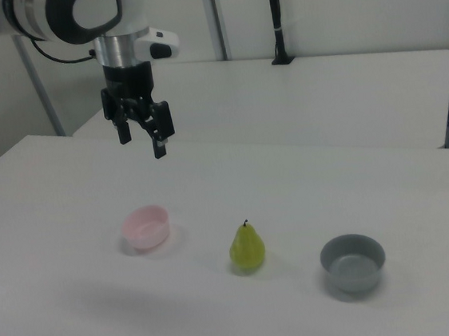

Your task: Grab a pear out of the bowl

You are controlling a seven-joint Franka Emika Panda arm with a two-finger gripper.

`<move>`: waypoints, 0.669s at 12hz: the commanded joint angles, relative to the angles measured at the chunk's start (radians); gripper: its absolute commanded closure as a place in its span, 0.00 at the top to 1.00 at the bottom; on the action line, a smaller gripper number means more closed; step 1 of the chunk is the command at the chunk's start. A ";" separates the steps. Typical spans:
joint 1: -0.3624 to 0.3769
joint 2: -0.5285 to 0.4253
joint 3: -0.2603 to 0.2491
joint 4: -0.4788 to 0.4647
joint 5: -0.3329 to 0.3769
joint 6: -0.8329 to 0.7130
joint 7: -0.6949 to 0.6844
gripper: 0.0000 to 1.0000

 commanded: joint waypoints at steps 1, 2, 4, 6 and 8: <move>0.050 -0.029 -0.002 -0.015 -0.006 -0.004 0.011 1.00; 0.054 -0.029 -0.002 -0.019 -0.011 0.032 -0.080 1.00; 0.072 -0.047 -0.002 -0.051 -0.014 0.106 -0.168 1.00; 0.084 -0.044 -0.002 -0.061 -0.064 0.164 -0.303 1.00; 0.099 -0.046 -0.010 -0.073 -0.065 0.191 -0.310 1.00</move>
